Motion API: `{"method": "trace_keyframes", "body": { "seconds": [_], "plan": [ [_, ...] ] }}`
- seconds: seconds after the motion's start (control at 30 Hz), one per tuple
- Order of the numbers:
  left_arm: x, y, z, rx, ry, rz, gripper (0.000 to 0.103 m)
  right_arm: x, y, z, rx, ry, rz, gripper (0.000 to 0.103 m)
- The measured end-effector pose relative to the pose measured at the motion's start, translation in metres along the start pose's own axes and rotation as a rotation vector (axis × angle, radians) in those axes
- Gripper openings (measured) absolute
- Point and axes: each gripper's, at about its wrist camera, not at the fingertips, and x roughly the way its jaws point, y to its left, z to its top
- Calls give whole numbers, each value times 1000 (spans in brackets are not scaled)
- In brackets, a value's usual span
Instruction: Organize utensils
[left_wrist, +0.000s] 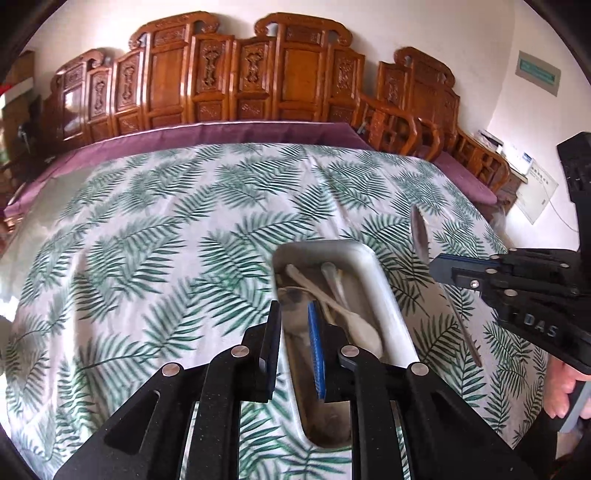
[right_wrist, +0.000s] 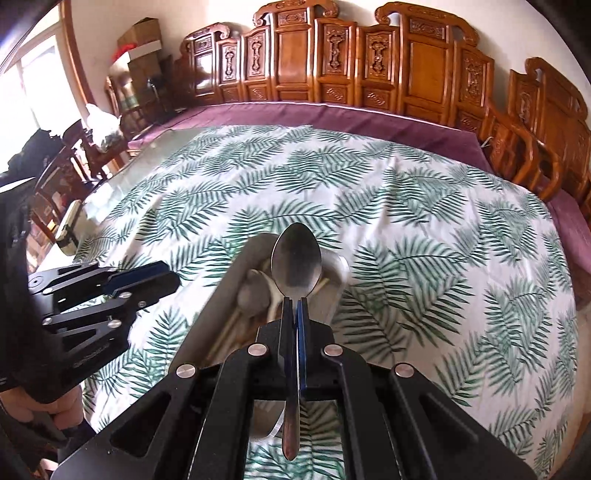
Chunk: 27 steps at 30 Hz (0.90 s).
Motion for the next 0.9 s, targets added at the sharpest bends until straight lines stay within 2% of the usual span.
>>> {"method": "trace_keyframes", "body": {
  "seconds": [0.17,0.23,0.43,0.67,0.87,0.9],
  "plan": [
    [-17,15,-4,-11,-20,35,14,17,15,4,-1,14,31,3],
    [-24,20,-5,-15,-27,44,14,23,19,6,-2,17,33,0],
    [-40,27,-5,-22,-49,59,14,33,27,12,-21,16,23,0],
    [-58,15,-6,-8,-75,67,14,5,22,1,-6,-23,27,1],
    [-78,-4,-10,12,-100,69,29,-33,13,-22,18,-62,16,1],
    [-81,-9,-11,17,-106,69,35,-42,11,-28,26,-69,11,1]
  ]
}}
